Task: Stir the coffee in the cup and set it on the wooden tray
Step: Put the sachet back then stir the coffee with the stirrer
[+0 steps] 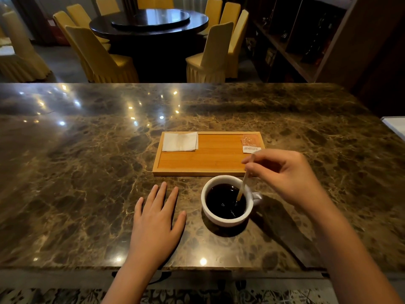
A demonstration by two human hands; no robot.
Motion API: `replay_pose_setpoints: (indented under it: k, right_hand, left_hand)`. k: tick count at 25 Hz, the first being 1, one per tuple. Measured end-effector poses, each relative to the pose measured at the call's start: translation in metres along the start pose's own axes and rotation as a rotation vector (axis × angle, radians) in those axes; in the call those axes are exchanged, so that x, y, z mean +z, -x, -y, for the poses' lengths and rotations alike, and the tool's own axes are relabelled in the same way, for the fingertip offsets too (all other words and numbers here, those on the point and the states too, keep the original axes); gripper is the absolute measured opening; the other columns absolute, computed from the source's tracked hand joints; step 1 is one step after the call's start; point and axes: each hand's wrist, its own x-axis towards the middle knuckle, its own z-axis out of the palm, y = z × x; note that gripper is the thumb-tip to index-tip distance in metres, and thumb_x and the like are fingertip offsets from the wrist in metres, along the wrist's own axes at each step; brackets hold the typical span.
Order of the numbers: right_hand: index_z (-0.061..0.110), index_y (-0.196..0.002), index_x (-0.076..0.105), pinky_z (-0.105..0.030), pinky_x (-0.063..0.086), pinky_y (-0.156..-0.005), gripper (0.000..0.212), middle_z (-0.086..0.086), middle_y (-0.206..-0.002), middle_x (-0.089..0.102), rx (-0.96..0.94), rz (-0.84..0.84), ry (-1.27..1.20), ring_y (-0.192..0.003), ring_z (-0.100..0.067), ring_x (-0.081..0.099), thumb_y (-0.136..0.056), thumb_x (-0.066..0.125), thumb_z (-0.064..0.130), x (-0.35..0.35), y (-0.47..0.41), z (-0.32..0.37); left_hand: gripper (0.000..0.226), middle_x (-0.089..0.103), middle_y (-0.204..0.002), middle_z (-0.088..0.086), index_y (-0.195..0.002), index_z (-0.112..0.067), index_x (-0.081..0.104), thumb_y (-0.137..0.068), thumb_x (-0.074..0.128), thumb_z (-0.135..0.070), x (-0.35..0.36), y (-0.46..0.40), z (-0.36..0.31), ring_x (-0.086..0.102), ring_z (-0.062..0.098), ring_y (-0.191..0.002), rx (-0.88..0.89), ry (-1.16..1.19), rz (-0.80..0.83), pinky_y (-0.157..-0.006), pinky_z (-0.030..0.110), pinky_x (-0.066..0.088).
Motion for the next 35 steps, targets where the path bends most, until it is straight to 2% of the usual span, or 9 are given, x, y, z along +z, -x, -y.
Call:
replay_pose_setpoints:
  k: [2,10,14,18,21,24,27,32,35]
  right_hand:
    - [0.022,-0.083,0.072,-0.028,0.057,-0.075,0.016,0.006,-0.079,0.073,0.033,0.008,-0.033,-0.078,-0.01,0.069,-0.079,0.068,0.007,-0.009,0.009,-0.007]
    - [0.016,-0.082,0.073,-0.014,0.054,-0.064,0.02,0.004,-0.087,0.073,0.08,0.005,-0.166,-0.073,-0.007,0.07,-0.078,0.065,-0.002,-0.01,0.05,-0.015]
    - [0.019,-0.083,0.074,-0.018,0.055,-0.067,0.007,0.005,-0.082,0.073,-0.005,-0.11,-0.26,-0.072,-0.011,0.069,-0.078,0.07,0.016,0.016,0.059,-0.017]
    - [0.012,-0.091,0.071,-0.016,0.051,-0.075,0.017,0.007,-0.087,0.07,-0.222,-0.217,0.041,-0.087,-0.003,0.064,-0.084,0.056,0.02,0.028,0.06,-0.019]
    - [0.01,-0.094,0.067,-0.014,0.047,-0.073,0.022,0.001,-0.089,0.067,-0.26,-0.209,0.159,-0.088,-0.001,0.06,-0.089,0.048,0.017,0.023,0.064,-0.019]
    - [0.012,-0.092,0.064,-0.009,0.045,-0.069,0.023,0.006,-0.084,0.062,-0.256,-0.199,0.204,-0.082,0.002,0.058,-0.09,0.042,0.016,0.018,0.069,-0.018]
    - [0.019,-0.089,0.063,-0.014,0.051,-0.062,0.022,0.012,-0.08,0.062,-0.174,-0.175,0.088,-0.075,-0.004,0.063,-0.089,0.042,0.023,0.013,0.071,-0.016]
    - [0.025,-0.087,0.072,-0.023,0.058,-0.058,0.014,0.001,-0.089,0.072,0.033,-0.141,-0.387,-0.07,-0.017,0.071,-0.087,0.057,0.025,0.022,0.069,-0.013]
    - [0.026,-0.09,0.073,-0.027,0.059,-0.053,0.016,-0.003,-0.091,0.072,0.048,-0.162,-0.46,-0.071,-0.018,0.072,-0.085,0.057,0.026,0.031,0.068,-0.016]
  left_hand:
    - [0.061,0.022,-0.147,0.006,-0.138,-0.025,0.028,-0.085,0.021,-0.054,0.0,0.0,0.0,0.007,0.017,-0.135,0.001,0.002,-0.001,-0.107,0.047,0.008]
    - [0.063,0.021,-0.148,0.005,-0.139,-0.026,0.026,-0.084,0.019,-0.055,-0.001,0.0,-0.002,0.006,0.016,-0.135,-0.003,0.009,0.014,-0.108,0.047,0.006]
    - [0.062,0.02,-0.148,0.004,-0.139,-0.026,0.026,-0.084,0.019,-0.055,-0.001,0.0,-0.001,0.005,0.015,-0.135,-0.002,0.013,0.01,-0.108,0.047,0.007]
    - [0.062,0.02,-0.148,0.004,-0.139,-0.027,0.025,-0.084,0.019,-0.055,-0.001,0.0,-0.001,0.004,0.015,-0.135,-0.003,0.012,0.012,-0.108,0.046,0.006]
    - [0.062,0.019,-0.148,0.004,-0.139,-0.027,0.025,-0.084,0.019,-0.055,-0.001,0.0,-0.001,0.004,0.015,-0.135,-0.003,0.011,0.012,-0.108,0.046,0.006]
    - [0.062,0.02,-0.148,0.004,-0.139,-0.026,0.026,-0.084,0.019,-0.055,-0.001,0.0,-0.001,0.005,0.016,-0.135,-0.003,0.011,0.008,-0.108,0.046,0.006]
    - [0.062,0.022,-0.147,0.006,-0.138,-0.025,0.028,-0.084,0.021,-0.054,0.0,0.0,-0.001,0.007,0.016,-0.135,-0.001,0.01,0.0,-0.108,0.047,0.008]
    - [0.061,0.023,-0.147,0.006,-0.138,-0.024,0.03,-0.085,0.023,-0.053,0.0,0.0,-0.001,0.008,0.017,-0.135,0.008,0.013,-0.006,-0.107,0.049,0.011]
    - [0.062,0.021,-0.147,0.005,-0.138,-0.025,0.028,-0.084,0.021,-0.054,-0.001,0.0,-0.001,0.006,0.016,-0.135,0.006,0.015,0.0,-0.108,0.048,0.009]
